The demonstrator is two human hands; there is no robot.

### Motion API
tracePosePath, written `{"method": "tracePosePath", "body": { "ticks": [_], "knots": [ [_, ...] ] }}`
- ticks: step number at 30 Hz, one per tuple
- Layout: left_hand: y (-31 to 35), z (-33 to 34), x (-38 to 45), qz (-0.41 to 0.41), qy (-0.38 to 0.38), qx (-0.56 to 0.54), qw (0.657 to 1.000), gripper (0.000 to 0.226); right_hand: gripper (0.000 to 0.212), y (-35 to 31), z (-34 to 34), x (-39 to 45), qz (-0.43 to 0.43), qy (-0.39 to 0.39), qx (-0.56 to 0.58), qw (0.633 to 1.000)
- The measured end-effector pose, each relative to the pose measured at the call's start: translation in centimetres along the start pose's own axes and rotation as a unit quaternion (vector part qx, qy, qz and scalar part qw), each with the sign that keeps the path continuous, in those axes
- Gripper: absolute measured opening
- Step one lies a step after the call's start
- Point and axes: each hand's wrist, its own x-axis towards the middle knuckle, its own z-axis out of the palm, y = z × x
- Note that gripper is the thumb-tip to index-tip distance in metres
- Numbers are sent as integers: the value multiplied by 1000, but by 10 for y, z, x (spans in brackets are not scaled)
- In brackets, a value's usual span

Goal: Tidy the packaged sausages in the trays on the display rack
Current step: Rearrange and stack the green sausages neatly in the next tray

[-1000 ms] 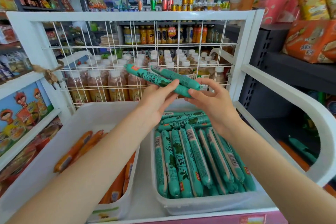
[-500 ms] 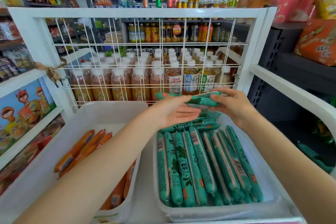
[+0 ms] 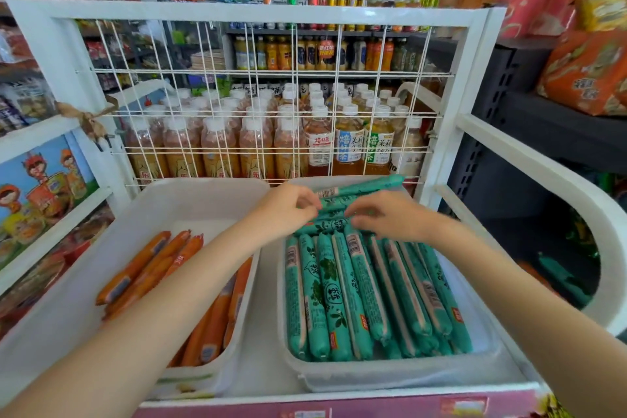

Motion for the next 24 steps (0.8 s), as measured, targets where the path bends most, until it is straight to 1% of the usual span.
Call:
{"method": "tracePosePath", "body": {
  "ticks": [1,2,4,5,7,10,11,13,15,17,20,24],
  "knots": [
    [-1,1,-2,3,-3,13,1000,17,35,-4,7,1,2,-40,-25,999],
    [-1,2,-3,8,-6,26,1000,18,41,-8,13,2,9,-57,-34,998],
    [-1,1,-6,15,-10,42,999,21,50,-10,22,5,25,-45,-14,999],
    [-1,0,-7,16,-9,41,999,21,52,-11,23,6,31,-38,-4,999],
    [-1,-2,-9,17,-7,34,999,20,49,-8,24,6,40,-34,32,998],
    [-1,-3,-11,18,-13,29,999,18,32,-5,20,-1,52,-11,142,988],
    [0,-3,-12,18,-20,21,999,17,27,-5,15,-3,53,5,168,984],
    [5,-6,-13,20,-42,-25,999,15,23,-7,-2,-9,49,77,243,966],
    [12,-8,-16,23,-72,-121,990,15,26,-12,-24,-15,27,169,314,934],
    [19,-8,-17,47,-78,-177,980,14,31,-22,-41,-19,-15,233,346,909],
    [29,-9,-16,108,-26,-172,979,20,31,-38,-52,-25,-71,278,362,887],
    [33,-15,-17,160,43,-175,970,27,27,-46,-56,-34,-129,295,394,861]
  ]
}}
